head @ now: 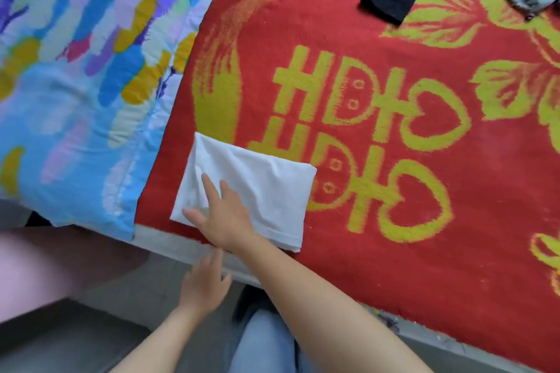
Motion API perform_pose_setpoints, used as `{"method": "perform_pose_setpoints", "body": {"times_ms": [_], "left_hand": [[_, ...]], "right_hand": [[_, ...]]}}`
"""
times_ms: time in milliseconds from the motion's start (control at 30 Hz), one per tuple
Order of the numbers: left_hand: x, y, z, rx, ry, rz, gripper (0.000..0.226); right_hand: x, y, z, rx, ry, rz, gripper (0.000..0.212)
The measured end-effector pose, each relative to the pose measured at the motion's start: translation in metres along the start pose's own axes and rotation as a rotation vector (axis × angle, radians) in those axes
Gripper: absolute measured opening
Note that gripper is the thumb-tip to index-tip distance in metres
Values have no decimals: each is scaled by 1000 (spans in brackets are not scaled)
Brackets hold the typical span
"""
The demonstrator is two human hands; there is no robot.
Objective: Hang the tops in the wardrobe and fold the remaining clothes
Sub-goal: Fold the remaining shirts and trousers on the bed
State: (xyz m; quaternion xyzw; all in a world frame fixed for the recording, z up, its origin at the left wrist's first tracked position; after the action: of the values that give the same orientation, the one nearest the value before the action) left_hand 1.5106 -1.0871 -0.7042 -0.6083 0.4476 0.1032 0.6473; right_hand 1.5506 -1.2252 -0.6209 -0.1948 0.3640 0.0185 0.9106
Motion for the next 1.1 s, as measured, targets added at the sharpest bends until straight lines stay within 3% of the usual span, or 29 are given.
{"method": "perform_pose_setpoints", "body": {"times_ms": [67, 167, 333, 400, 467, 600, 667, 767, 900, 967, 1067, 1100], "left_hand": [[-5, 5, 9, 52, -116, -66, 42], [-8, 0, 5, -11, -134, -273, 44], [18, -5, -8, 290, 248, -425, 115], [38, -15, -15, 425, 364, -403, 130], [57, -24, -18, 504, 362, -295, 124], [78, -33, -9, 601, 287, -124, 89], [82, -32, 2, 581, 273, -65, 92], [83, -38, 8, 506, 415, -171, 118], [90, -35, 22, 513, 533, -270, 122], [92, -40, 27, 481, 479, -354, 109], [94, -49, 25, 391, 491, -582, 50], [93, -53, 23, 365, 532, -638, 45]], "right_hand": [[0, 14, -39, -55, 74, 17, 67], [-10, 23, -98, -365, 40, -283, 70], [-17, 35, -149, -726, -27, -313, 90], [-11, 33, -152, -803, -83, -372, 92], [-5, 31, -151, -864, -133, -421, 92], [8, 25, -156, -901, -166, -426, 93], [14, 22, -160, -937, -167, -385, 95], [19, 14, -160, -963, -254, -427, 72], [22, -9, -154, -896, -498, -631, 43], [18, -23, -149, -892, -561, -665, 42], [6, -41, -145, -911, -647, -704, 42], [1, -48, -145, -927, -672, -712, 42]]}}
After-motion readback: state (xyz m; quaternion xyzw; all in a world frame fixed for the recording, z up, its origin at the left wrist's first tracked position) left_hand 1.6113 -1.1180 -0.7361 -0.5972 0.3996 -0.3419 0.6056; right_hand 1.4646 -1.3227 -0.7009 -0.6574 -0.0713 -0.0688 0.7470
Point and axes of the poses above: each hand's wrist, its own x-axis towards the middle knuckle, its own y-axis out of the palm, z = x × y, the point moved 3 cm from there along x, towards the middle knuckle, and after that the axes turned 6 degrees about y, right-handed, at the moved point
